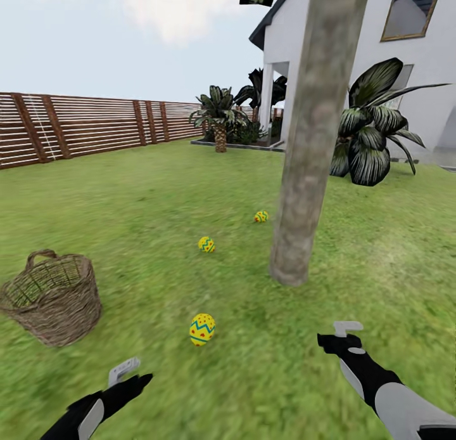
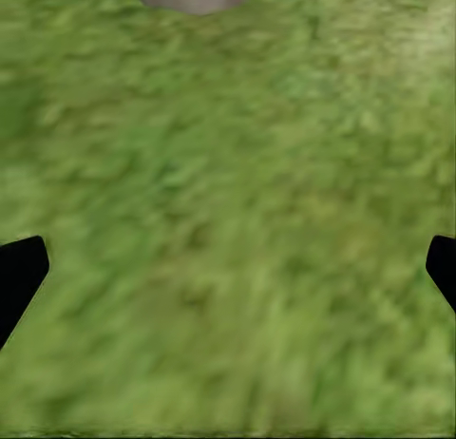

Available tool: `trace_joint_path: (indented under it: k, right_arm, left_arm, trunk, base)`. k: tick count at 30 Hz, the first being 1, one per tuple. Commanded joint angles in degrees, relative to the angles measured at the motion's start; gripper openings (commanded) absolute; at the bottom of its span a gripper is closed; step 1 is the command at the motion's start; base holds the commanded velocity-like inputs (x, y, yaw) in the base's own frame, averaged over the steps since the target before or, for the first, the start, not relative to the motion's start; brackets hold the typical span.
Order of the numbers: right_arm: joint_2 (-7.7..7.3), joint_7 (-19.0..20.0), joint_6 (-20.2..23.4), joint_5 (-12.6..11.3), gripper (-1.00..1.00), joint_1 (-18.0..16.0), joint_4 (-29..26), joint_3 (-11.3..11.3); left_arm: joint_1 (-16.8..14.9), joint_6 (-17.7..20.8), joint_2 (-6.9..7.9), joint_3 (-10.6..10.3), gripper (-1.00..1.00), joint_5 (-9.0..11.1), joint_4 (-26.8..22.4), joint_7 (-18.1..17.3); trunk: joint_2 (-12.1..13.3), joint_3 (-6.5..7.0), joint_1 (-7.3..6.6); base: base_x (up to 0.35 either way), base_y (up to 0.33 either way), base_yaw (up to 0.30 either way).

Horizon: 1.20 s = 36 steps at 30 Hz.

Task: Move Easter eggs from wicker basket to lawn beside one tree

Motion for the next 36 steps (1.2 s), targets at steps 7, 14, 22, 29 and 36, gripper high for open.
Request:
trace_joint_path:
  k: [7,14,22,29,36]
  right_arm:
    - [-0.04,-0.24,-0.03,-0.22,1.00,-0.03,0.00,0.27]
    - [-0.04,-0.24,-0.03,-0.22,1.00,-0.03,0.00,0.27]
    - [-0.05,-0.24,-0.03,-0.22,1.00,-0.03,0.00,0.27]
    - [-0.08,-0.24,-0.03,-0.22,1.00,-0.03,0.06,0.27]
    - [-0.08,-0.10,-0.03,-0.16,1.00,-0.03,0.88,0.29]
  left_arm:
    - [-0.02,0.59,-0.01,0.35,1.00,0.46,-0.08,-0.73]
    - [-0.02,0.59,0.11,0.36,1.00,0.46,-0.10,-1.14]
    - [-0.02,0.63,0.25,0.37,1.00,0.30,-0.10,-3.64]
    - [-0.02,0.52,0.11,0.27,1.00,0.20,-0.07,-3.54]
    - [-0.02,0.58,-0.04,0.25,1.00,0.13,-0.10,-3.24]
  trunk:
    - [2.80,1.21,-1.58]
    - [5.61,2.47,-3.12]
    - [8.82,3.90,-4.88]
    - [11.62,5.16,-6.41]
    - [14.43,6.42,-7.95]
  base:
    - [-0.254,0.218,0.000]
    - [-0.254,0.218,0.000]
    - [-0.250,0.217,0.000]
    - [-0.055,0.053,0.000]
    - [-0.002,0.002,0.000]
